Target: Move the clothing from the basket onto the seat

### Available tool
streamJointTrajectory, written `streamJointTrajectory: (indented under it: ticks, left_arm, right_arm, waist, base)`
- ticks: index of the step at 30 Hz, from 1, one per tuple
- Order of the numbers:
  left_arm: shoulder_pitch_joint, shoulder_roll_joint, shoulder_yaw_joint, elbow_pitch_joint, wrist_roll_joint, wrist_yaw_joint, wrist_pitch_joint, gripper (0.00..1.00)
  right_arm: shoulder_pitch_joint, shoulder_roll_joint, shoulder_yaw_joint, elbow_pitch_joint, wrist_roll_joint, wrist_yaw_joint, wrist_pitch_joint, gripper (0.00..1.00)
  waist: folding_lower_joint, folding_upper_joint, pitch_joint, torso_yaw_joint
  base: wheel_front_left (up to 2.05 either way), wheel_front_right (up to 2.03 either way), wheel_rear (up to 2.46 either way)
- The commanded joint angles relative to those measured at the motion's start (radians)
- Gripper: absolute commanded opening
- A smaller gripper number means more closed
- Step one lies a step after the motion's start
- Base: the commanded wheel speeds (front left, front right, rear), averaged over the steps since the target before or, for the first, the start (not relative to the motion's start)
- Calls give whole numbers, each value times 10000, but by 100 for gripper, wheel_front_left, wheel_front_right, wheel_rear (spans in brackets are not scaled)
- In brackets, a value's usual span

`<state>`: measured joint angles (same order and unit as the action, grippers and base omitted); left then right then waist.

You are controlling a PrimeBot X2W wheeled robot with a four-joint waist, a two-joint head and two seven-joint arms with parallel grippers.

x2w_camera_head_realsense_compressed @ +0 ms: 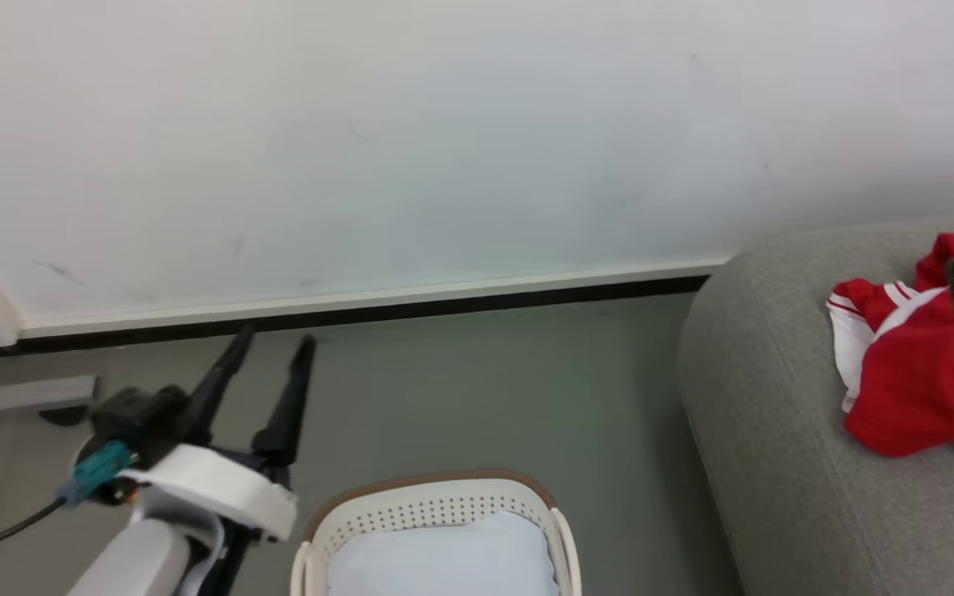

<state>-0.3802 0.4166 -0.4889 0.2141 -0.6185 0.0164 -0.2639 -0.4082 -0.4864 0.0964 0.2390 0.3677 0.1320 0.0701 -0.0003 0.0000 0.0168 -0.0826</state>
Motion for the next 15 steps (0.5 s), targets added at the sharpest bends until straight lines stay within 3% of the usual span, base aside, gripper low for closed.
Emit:
streamJointTrajectory:
  ticks: [1,8,15]
  left_arm:
    - [423,29,433,-48,213,93,-6,100]
    - [1613,-444,2147,-263,825,226,-5,100]
    - [2631,-1260,3380,-303,1906,-192,-6,100]
  right_arm:
    - [446,322,-191,-357,-169,-25,-293,100]
    - [1898,1957,-753,-1089,-681,-25,-1618,100]
    - [2999,3115,-461,-777,-1014,-25,-2912,100]
  waist:
    - [3,0,-268,328]
    - [3,0,-422,675]
    - [3,0,-451,695]
  base:
    - [0,0,0]
    - [0,0,0]
    - [0,0,0]
